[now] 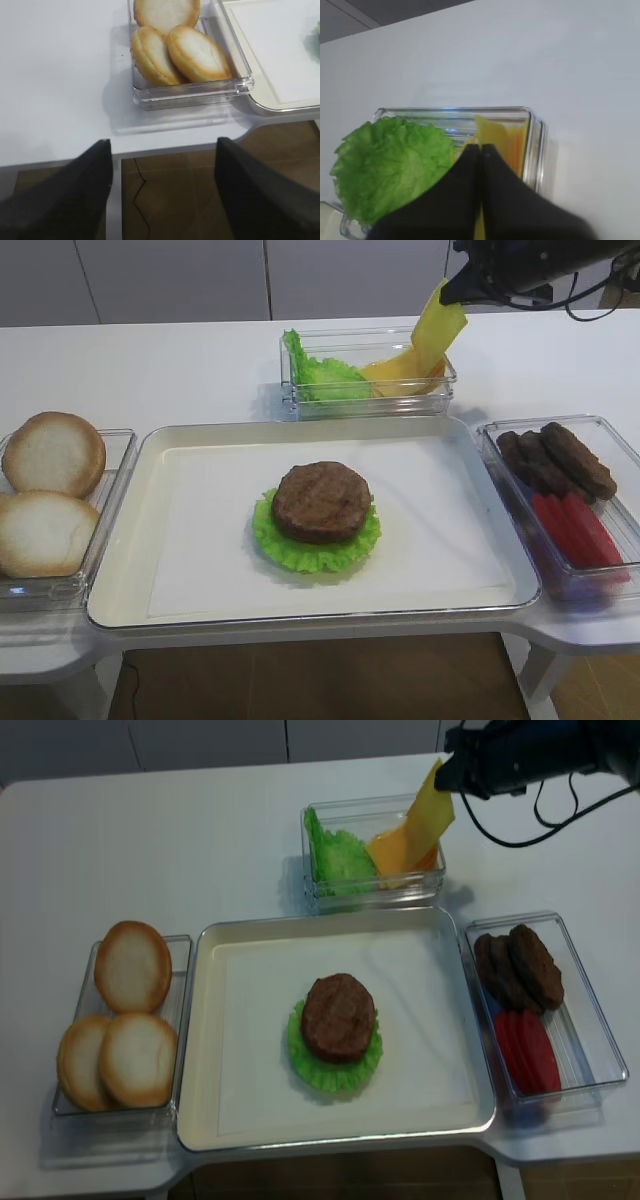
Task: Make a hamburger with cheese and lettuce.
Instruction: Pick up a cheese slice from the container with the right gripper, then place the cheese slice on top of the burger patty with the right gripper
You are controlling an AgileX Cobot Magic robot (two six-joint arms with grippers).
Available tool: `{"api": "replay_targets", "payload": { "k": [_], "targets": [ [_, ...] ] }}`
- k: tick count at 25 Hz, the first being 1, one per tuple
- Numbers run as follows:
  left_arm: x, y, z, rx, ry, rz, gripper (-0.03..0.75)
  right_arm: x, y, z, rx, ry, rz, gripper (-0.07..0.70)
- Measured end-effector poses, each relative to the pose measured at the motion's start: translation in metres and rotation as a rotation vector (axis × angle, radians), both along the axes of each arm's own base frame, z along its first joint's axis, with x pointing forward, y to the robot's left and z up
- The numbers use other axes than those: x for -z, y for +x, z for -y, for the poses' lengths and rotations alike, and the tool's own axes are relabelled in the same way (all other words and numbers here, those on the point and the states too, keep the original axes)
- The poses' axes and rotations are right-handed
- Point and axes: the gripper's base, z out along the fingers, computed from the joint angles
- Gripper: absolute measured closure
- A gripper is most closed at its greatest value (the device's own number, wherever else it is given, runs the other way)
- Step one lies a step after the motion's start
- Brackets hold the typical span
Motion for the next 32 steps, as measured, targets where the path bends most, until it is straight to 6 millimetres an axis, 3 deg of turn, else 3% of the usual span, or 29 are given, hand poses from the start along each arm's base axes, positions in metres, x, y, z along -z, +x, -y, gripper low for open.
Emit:
{"api": "replay_targets", "payload": {
  "k": [11,18,23,28,32],
  "targets": [
    [0.0,0.0,0.0,0.0,0.0,0.0,0.246,-0.06,-0.037,0.002,-0.06,-0.092,0.02,0.632],
    [0.0,0.0,0.0,0.0,0.0,0.0,0.246,-0.119,-0.083,0.0,-0.095,-0.176,0.062,0.632],
    [0.0,0.0,0.0,0.0,0.0,0.0,0.246,-0.155,-0.12,-0.016,-0.12,-0.229,0.102,0.632],
    [0.0,0.0,0.0,0.0,0.0,0.0,0.246,-0.164,-0.142,-0.046,-0.192,-0.265,0.087,0.632],
    [0.0,0.0,0.0,0.0,0.0,0.0,0.246,-0.155,-0.153,-0.073,-0.256,-0.304,0.046,0.632]
  ]
}}
